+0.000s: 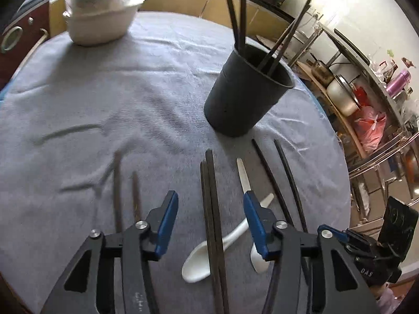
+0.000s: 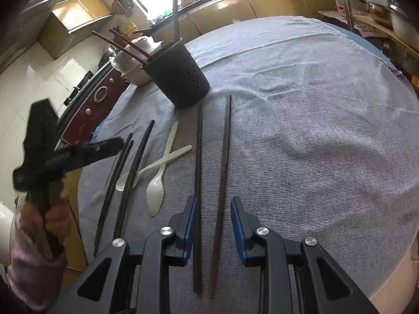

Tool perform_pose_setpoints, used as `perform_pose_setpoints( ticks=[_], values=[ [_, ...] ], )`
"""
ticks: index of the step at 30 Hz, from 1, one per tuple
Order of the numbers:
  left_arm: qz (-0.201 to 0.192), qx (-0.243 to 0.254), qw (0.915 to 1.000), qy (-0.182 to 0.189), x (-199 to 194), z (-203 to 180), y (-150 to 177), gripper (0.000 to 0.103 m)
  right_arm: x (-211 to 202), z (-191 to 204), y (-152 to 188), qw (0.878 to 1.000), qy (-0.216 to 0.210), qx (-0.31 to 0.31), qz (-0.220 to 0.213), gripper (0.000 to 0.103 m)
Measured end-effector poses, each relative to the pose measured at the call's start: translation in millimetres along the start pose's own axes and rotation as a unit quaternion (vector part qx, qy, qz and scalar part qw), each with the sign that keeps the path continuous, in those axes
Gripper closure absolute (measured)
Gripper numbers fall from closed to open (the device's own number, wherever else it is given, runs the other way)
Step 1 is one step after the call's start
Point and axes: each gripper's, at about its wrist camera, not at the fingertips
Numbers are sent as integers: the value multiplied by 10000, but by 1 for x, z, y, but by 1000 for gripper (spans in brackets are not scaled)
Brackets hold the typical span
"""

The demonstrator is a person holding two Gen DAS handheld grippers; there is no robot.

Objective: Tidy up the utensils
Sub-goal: 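Lower the left gripper onto a dark chopstick and close, then close the right gripper on a dark chopstick while the left gripper holds its chopstick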

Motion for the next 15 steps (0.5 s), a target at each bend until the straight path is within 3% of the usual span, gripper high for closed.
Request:
perform_pose_setpoints(
  ticks=[2,5,9,15],
  values=[
    [129,-16,9999,50,9,3,-5,62,-1,-2,0,10000,5,16,-5,75],
    [300,-19,9993,218,18,2,-7,68,-2,-4,1,10000,15,28,-13,75],
    [425,8,9988,235,27,-1,-4,88,-3,-6,1,10000,11,71,-25,75],
    [138,-191,9995,213,13,6,0,91,-7,-1,-1,9999,27,-27,-98,75]
  ],
)
Point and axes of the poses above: each gripper's, at about its wrist camera, not at the fingertips, and x roughly the way its jaws point, z to its left, y to its underside, and after that the axes turned 5 degrees about -x, right-handed
